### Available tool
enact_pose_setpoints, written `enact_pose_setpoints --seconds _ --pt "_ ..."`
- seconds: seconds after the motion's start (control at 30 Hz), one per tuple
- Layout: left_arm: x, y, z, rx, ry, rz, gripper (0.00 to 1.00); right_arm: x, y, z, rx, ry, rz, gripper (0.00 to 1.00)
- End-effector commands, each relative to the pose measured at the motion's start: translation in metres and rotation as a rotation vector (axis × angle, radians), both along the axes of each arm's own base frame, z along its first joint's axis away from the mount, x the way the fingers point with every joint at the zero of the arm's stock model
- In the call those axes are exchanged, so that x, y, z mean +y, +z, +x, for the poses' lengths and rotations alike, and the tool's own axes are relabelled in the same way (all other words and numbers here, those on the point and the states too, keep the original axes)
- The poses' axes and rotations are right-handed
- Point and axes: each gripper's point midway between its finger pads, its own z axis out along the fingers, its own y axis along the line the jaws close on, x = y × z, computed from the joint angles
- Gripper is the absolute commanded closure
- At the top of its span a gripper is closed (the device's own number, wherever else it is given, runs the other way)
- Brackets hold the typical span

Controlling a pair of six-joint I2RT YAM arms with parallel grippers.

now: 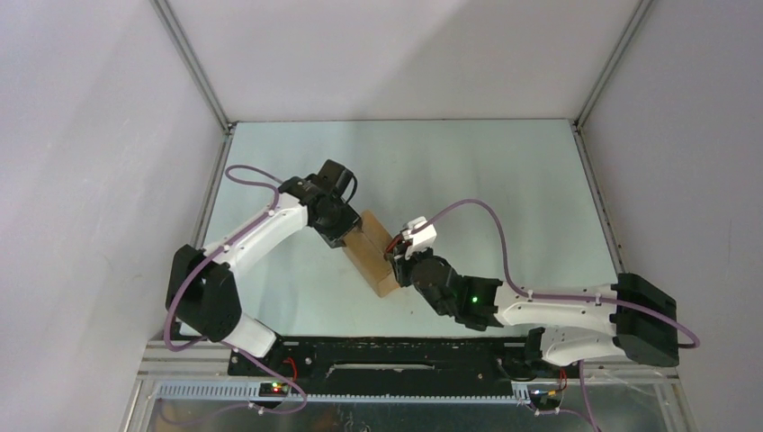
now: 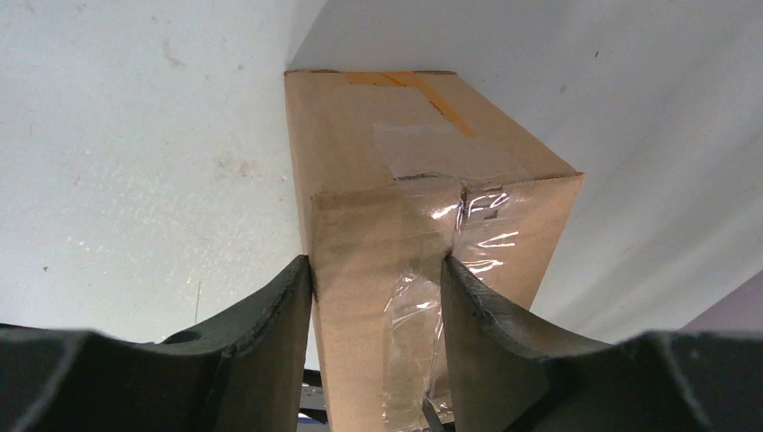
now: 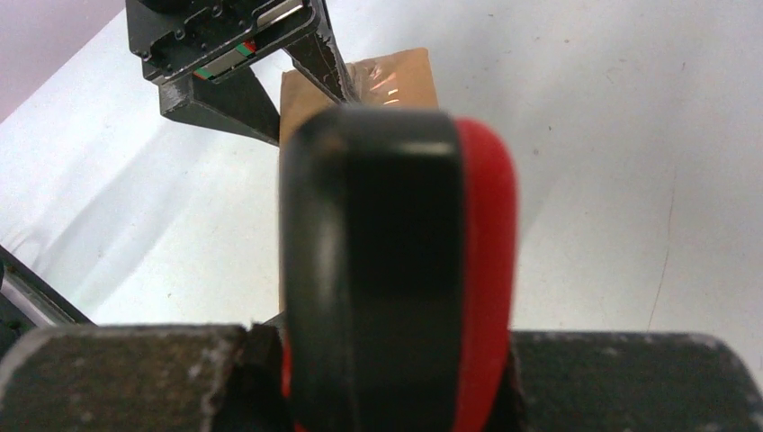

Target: Unpack the express box

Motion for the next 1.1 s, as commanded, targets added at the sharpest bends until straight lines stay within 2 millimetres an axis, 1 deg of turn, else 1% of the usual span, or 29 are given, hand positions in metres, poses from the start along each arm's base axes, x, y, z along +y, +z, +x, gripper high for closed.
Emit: enact_pose_setpoints --seconds 0.0,0.13,0.2,0.33,0.53,0.67,0.8,0.93,1.07 --pt "0.075 -0.008 0.029 -0.11 0.199 0.249 1.0 -0.016 -0.053 -0.014 0.071 0.005 -0.179 1.0" --pt "0.077 -0.006 0.03 -0.118 0.207 0.251 1.0 -0.015 -0.076 -0.018 0.107 0.0 -0.212 1.0" --pt "0.08 -0.005 0.031 -0.121 0.214 0.255 1.0 -0.016 -0.078 -0.019 0.11 -0.004 -0.219 1.0" --pt "0.085 -0.007 0.031 -0.12 0.231 0.259 1.0 -0.018 -0.07 -0.017 0.088 -0.006 -0.216 1.0" --pt "0.097 -0.009 0.033 -0.123 0.264 0.269 1.0 -0.026 -0.047 -0.014 0.05 -0.019 -0.184 1.0" --pt "0.106 -0.011 0.033 -0.119 0.285 0.276 1.0 -0.032 -0.039 -0.013 0.037 -0.031 -0.18 1.0" --pt "0.109 -0.011 0.032 -0.121 0.293 0.279 1.0 -0.035 -0.031 -0.013 0.028 -0.035 -0.169 1.0" --pt "0.111 -0.012 0.031 -0.12 0.298 0.279 1.0 -0.036 -0.029 -0.014 0.029 -0.034 -0.163 1.0" --pt "0.108 -0.011 0.032 -0.125 0.294 0.267 1.0 -0.034 -0.045 -0.016 0.057 -0.03 -0.184 1.0"
